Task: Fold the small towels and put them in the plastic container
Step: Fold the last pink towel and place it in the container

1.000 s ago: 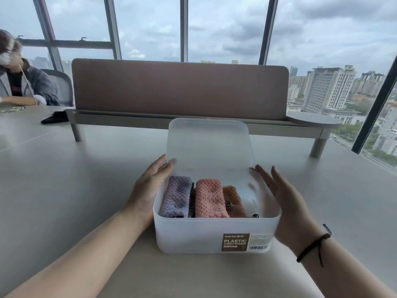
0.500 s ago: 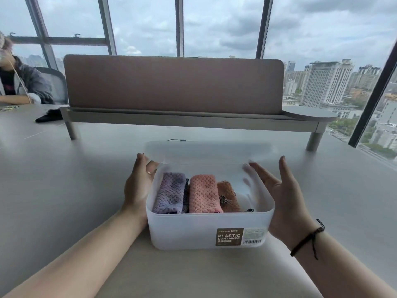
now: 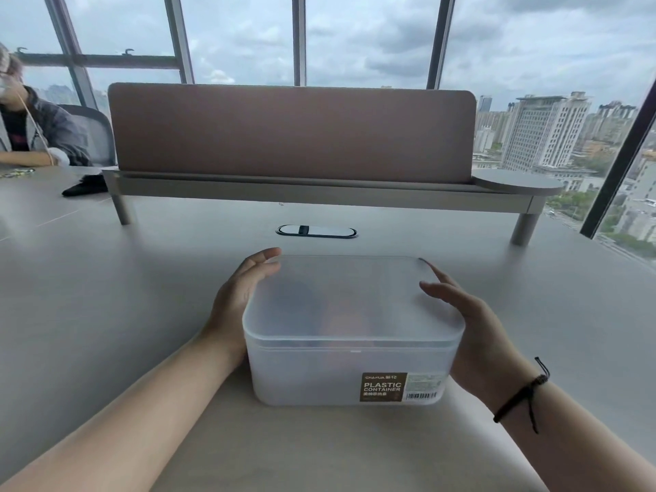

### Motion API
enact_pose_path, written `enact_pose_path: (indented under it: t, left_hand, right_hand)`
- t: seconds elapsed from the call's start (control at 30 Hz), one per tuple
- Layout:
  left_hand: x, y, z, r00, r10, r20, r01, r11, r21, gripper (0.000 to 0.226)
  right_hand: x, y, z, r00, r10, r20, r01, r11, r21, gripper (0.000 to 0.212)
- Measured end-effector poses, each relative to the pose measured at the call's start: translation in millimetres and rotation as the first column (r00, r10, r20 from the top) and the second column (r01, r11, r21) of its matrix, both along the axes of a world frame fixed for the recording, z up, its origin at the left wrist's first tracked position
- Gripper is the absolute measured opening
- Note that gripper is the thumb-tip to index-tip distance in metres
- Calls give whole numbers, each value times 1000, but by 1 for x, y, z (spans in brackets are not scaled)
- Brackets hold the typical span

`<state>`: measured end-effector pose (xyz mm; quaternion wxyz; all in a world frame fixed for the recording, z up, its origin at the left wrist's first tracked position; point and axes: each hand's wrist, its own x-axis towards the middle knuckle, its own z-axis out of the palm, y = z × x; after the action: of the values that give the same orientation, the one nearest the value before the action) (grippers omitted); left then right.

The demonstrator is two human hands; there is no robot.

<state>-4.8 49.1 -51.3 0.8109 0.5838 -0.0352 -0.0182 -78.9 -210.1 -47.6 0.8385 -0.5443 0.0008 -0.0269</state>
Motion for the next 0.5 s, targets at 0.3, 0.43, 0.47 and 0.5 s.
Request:
enact_pose_path:
  t: [0.3, 0.43, 0.47, 0.5]
  left_hand:
    - [-1, 6, 20, 997, -62, -45, 64, 997, 48, 21]
    - [-3, 4, 22, 998, 19, -52, -16, 998, 60, 14]
    - [-4, 3, 22, 998, 38, -52, -35, 998, 57, 17]
    - [-6, 3, 23, 998, 40, -52, -37, 998, 56, 19]
  right_hand:
    - [-2, -6, 2, 995, -67, 77, 84, 966, -245, 60]
    - [-3, -5, 0, 986, -95, 137, 134, 941, -310, 50]
    - [-5, -3, 2, 984, -101, 147, 143, 940, -311, 48]
    - [-5, -2, 2, 982, -106, 157, 151, 939, -310, 47]
